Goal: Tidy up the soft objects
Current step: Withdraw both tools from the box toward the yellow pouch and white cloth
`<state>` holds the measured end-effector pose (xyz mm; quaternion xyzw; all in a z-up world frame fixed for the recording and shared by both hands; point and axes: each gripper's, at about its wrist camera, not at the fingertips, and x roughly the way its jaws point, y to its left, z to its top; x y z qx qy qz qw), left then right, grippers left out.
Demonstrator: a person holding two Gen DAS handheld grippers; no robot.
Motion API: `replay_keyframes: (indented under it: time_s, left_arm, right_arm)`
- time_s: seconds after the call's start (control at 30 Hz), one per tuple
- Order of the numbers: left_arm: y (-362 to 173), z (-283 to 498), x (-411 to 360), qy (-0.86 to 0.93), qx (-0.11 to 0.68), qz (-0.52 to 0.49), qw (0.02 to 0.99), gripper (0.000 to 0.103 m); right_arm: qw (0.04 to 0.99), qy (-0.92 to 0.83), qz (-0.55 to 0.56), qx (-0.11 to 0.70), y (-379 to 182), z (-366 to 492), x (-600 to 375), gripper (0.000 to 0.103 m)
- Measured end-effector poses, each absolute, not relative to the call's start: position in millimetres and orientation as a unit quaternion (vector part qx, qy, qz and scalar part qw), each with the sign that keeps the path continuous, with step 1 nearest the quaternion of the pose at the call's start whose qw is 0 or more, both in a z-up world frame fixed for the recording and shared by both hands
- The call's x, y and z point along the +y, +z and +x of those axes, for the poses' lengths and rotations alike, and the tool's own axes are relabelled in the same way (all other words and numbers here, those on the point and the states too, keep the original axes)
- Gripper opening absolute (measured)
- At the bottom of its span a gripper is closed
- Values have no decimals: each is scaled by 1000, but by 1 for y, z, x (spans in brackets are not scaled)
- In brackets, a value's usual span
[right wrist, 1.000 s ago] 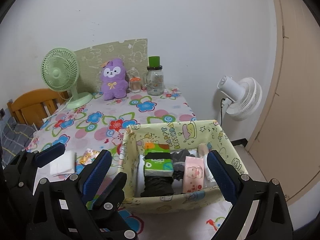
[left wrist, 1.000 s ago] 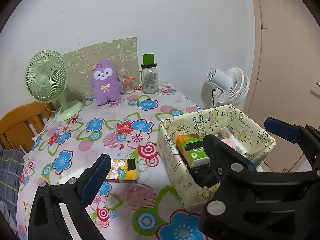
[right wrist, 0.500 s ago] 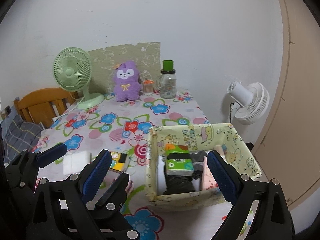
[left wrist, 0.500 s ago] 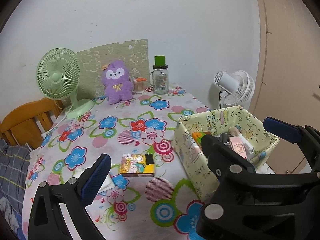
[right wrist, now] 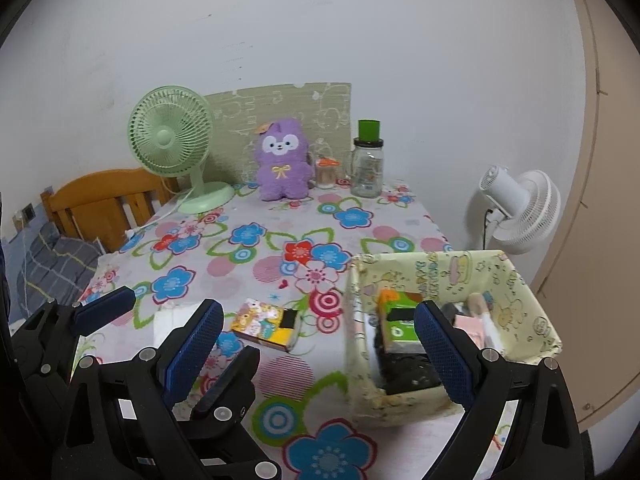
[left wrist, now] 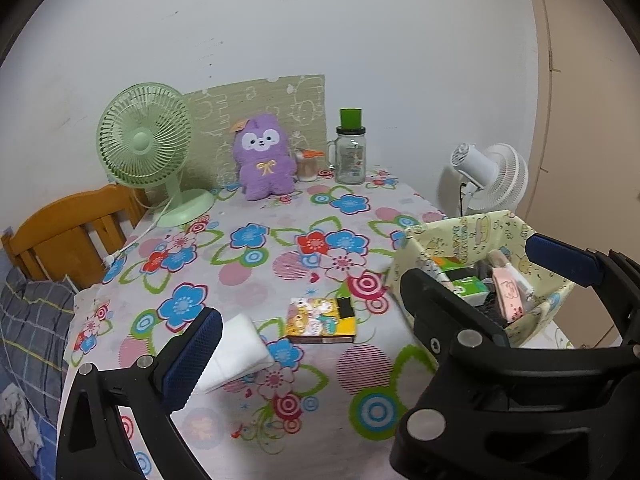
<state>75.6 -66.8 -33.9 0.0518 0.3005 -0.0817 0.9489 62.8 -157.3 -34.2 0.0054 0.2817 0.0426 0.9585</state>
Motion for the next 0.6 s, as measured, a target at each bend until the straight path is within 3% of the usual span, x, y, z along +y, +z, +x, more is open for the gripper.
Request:
replay_keyframes:
  time_s: [0.6]
  left_arm:
    - [-48, 94, -23, -54, 311, 45, 948, 103]
  right_arm:
    - [953, 66, -4, 294, -47, 89, -114, 98]
